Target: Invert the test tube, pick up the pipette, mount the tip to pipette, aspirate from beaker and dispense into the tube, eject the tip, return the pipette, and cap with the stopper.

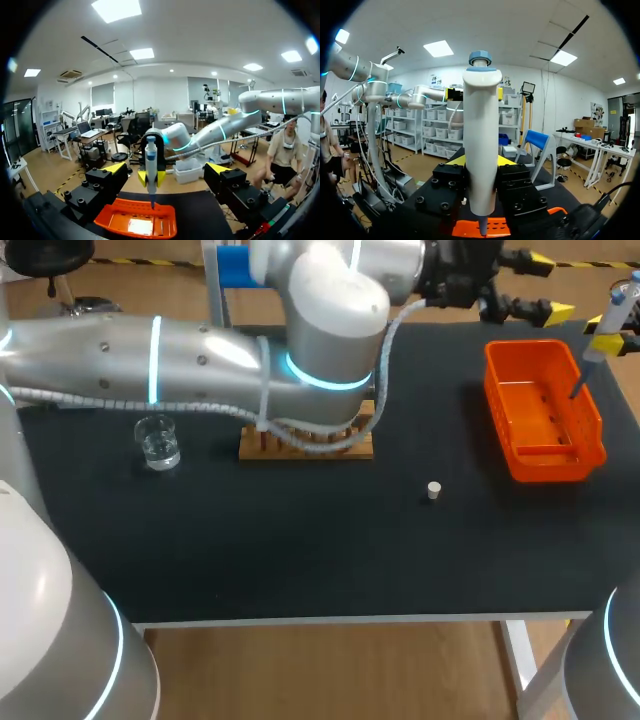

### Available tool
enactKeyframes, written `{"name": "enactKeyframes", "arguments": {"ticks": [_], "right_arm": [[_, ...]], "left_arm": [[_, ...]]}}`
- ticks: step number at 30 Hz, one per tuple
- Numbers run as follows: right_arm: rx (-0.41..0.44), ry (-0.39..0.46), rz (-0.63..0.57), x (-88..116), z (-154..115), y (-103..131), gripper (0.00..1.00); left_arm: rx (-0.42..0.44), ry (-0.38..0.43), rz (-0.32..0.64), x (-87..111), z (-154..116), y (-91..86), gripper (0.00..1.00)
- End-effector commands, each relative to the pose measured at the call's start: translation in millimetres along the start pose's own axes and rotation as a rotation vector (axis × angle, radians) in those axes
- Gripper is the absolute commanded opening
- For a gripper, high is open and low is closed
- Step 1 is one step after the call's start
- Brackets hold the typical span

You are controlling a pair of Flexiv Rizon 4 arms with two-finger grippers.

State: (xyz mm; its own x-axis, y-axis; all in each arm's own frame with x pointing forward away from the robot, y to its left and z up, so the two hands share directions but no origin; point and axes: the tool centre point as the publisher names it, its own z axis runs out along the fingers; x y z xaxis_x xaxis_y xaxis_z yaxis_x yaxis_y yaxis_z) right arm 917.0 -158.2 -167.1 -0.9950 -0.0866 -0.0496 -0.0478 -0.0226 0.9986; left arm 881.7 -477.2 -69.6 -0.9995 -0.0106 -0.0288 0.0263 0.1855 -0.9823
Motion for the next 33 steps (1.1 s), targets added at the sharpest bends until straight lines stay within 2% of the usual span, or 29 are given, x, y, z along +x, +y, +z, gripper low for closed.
{"name": "enactKeyframes", "arguments": {"ticks": [1, 8, 16, 33], "right_arm": [[0.002, 0.002, 0.0, 0, -1, 1, 0.0], [0.002, 0.002, 0.0, 0, -1, 1, 0.0], [0.002, 0.002, 0.0, 0, -1, 1, 0.0], [0.002, 0.002, 0.0, 0, -1, 1, 0.0]], "left_arm": [[0.134, -0.071, -0.002, 22.9, -39, 14.8, 1.0], [0.205, -0.103, -0.01, 34.6, -72, 36.5, 1.0], [0.258, -0.132, -0.036, 37.6, -106, 67.9, 1.0], [0.308, -0.204, -0.034, 34.6, -164, 95.2, 1.0]]}}
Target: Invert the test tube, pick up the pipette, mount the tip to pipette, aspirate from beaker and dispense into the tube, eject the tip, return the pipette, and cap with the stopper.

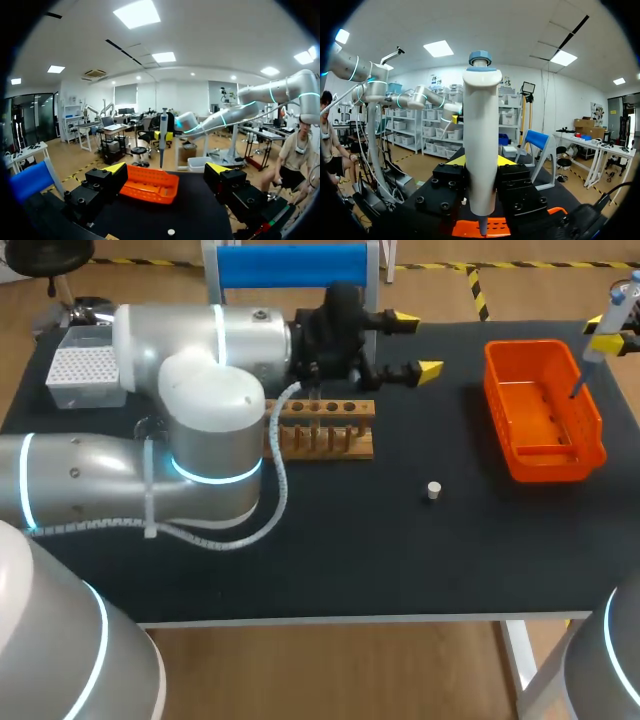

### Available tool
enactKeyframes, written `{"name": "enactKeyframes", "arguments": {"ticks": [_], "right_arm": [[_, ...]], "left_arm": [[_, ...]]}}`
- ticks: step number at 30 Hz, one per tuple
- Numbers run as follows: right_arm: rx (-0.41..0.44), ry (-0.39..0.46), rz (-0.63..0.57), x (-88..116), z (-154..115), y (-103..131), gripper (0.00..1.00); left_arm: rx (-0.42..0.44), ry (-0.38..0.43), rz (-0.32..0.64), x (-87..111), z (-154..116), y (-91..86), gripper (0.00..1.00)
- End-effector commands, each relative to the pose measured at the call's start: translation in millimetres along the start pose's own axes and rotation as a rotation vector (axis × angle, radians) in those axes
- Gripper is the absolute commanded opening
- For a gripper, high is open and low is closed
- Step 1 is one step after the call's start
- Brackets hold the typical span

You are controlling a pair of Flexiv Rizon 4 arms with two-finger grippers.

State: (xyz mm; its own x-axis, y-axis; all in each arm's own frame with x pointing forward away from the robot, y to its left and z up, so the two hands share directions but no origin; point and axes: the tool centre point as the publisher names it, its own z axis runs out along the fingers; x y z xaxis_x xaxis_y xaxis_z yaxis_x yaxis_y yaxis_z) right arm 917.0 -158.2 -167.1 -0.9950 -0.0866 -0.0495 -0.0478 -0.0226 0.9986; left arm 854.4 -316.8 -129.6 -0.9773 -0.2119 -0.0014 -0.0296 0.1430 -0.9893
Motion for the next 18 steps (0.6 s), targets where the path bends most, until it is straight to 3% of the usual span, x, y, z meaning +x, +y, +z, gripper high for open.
{"name": "enactKeyframes", "arguments": {"ticks": [1, 18], "right_arm": [[0.002, 0.002, 0.0, 0, -1, 1, 0.0], [0.002, 0.002, 0.0, 0, -1, 1, 0.0]], "left_arm": [[0.28, -0.001, -0.002, 2.7, -21, 8.2, 1.0], [0.279, -0.008, -0.001, -0.1, -35, 17.9, 1.0]]}}
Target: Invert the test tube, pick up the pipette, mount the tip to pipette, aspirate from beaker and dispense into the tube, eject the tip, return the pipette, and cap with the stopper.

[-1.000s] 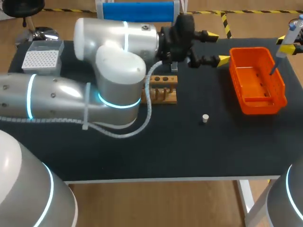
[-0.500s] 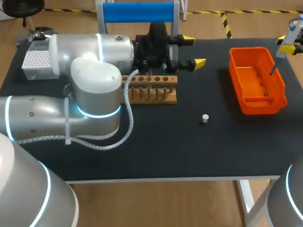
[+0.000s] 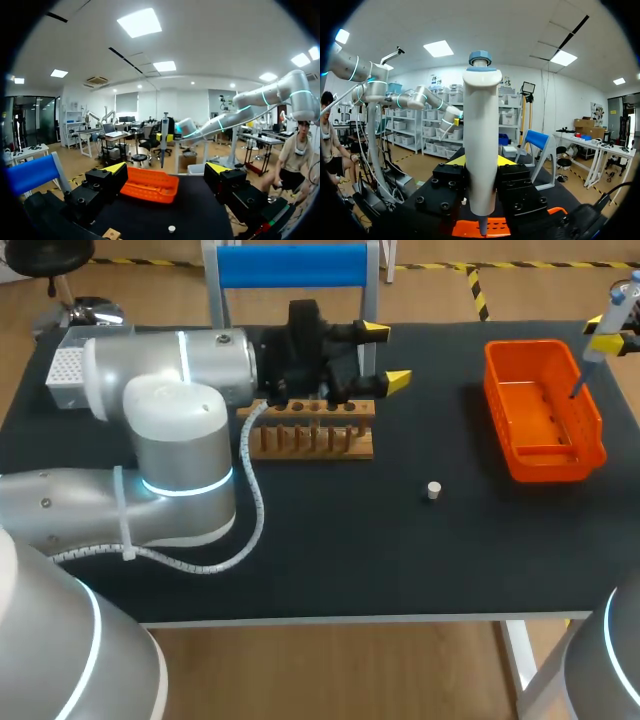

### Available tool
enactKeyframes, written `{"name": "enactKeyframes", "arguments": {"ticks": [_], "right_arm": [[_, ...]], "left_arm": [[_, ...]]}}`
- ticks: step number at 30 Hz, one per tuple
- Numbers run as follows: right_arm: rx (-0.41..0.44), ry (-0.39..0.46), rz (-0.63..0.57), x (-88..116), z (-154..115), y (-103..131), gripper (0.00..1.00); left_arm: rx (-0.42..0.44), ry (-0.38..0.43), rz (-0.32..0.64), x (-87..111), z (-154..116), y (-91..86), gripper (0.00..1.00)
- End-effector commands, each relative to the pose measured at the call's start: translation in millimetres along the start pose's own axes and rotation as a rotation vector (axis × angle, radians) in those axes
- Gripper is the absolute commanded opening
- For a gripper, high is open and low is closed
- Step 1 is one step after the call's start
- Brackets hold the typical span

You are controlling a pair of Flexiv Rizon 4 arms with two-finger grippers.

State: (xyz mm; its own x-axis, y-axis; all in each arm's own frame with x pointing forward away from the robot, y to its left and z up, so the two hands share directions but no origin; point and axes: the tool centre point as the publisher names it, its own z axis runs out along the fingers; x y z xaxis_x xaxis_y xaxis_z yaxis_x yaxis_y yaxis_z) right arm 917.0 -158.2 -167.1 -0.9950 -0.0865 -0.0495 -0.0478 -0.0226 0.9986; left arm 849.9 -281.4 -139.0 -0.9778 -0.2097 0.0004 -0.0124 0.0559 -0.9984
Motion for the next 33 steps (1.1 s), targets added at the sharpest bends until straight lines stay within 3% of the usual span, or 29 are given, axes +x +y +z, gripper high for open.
{"name": "enactKeyframes", "arguments": {"ticks": [1, 25, 33], "right_arm": [[0.002, 0.002, 0.0, 0, -1, 1, 0.0], [0.002, 0.002, 0.0, 0, -1, 1, 0.0], [0.038, 0.029, -0.003, 9, 56, 5, 0.0]], "left_arm": [[0.174, -0.019, 0.005, 3.2, -2, 3.1, 1.0], [0.167, -0.027, 0.005, 3.3, -2, 3.0, 1.0], [0.167, -0.027, 0.005, 3.3, -2, 3.0, 1.0]]}}
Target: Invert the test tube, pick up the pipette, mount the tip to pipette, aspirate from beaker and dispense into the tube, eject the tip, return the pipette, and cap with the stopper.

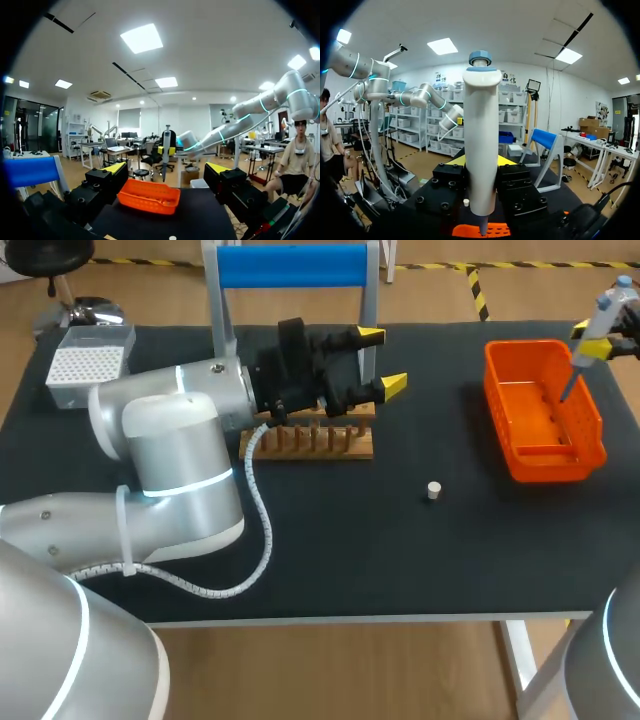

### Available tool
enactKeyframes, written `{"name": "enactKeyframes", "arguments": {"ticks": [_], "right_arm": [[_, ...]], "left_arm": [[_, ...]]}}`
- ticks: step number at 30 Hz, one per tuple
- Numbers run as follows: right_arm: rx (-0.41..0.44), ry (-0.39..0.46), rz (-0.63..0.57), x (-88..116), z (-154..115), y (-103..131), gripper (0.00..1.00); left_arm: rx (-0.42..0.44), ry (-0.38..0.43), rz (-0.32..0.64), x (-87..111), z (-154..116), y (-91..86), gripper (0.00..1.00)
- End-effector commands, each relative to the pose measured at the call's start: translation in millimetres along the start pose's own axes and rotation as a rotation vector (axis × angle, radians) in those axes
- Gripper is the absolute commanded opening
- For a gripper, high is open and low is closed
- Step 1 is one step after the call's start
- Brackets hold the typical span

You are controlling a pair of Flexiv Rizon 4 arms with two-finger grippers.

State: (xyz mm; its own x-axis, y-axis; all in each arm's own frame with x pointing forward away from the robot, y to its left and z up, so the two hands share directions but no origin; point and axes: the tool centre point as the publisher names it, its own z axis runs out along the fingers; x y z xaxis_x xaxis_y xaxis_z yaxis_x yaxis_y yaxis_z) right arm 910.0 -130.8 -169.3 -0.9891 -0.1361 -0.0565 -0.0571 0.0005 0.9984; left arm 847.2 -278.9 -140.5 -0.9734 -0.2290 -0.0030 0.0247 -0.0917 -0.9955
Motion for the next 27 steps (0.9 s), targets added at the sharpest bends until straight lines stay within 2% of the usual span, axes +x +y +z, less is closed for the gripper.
{"name": "enactKeyframes", "arguments": {"ticks": [1, 16, 27], "right_arm": [[0.021, -0.026, 0.009, 3, 33, 8, 0.0], [0.015, 0.012, 0.076, 17, 131, 10, 0.0], [0.004, 0.104, 0.089, 28, 194, 6, 0.0]], "left_arm": [[0.014, -0.007, 0.001, 1.1, 0, 1.4, 1.0], [0.014, -0.007, 0.001, 1.1, 0, 1.4, 1.0], [0.014, -0.007, 0.001, 1.1, 0, 1.4, 1.0]]}}
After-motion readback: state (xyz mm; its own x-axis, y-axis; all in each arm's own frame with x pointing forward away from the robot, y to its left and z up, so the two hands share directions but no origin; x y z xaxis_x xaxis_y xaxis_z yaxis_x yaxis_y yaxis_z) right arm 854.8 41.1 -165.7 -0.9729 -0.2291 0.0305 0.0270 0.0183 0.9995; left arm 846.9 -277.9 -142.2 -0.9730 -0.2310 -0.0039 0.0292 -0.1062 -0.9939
